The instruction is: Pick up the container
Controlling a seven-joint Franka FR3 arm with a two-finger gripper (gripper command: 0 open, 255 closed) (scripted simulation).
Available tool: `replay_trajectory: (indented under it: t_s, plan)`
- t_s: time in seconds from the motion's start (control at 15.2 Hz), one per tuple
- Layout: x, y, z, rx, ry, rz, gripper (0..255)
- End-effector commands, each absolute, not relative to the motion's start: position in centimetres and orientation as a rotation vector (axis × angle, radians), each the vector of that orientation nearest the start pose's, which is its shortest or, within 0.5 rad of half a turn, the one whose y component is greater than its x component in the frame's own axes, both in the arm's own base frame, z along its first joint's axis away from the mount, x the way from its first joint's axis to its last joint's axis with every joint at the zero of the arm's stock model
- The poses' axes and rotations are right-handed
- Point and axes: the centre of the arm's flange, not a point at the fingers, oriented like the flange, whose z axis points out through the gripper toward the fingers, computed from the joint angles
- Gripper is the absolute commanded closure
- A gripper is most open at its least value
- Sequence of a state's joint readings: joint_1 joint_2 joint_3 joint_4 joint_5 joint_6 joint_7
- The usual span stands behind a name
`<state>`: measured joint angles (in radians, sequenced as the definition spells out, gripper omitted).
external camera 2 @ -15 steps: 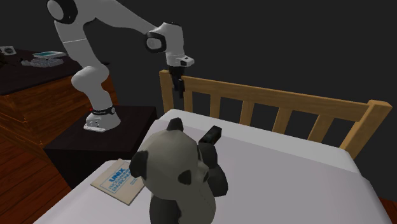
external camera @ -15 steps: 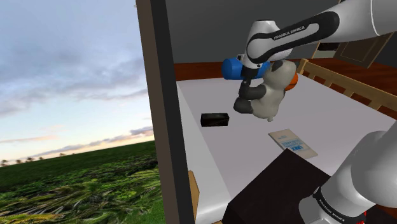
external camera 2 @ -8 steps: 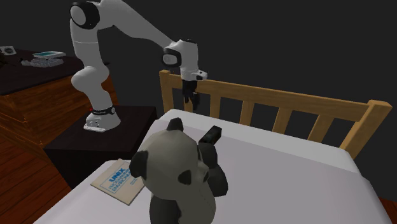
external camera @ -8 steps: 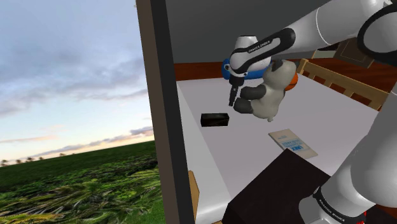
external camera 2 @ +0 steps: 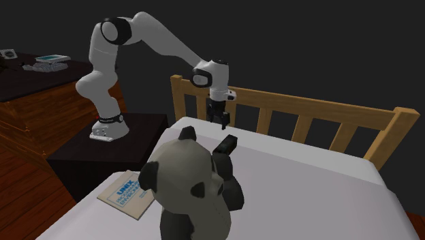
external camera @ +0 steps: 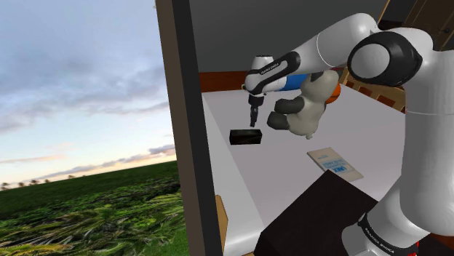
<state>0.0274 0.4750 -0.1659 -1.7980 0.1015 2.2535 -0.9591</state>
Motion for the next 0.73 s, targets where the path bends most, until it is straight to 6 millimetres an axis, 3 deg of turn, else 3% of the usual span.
replay_trajectory:
  t_s: [0.0,0.4,0.66]
  plan:
    - [66.4,-7.5,26.3,-2.872,-1.249,0.018,0]
    - [71.7,-6.1,20.4,-2.778,-1.438,0.036,0]
    - [71.8,-6.1,18.7,-2.776,-1.441,0.036,0]
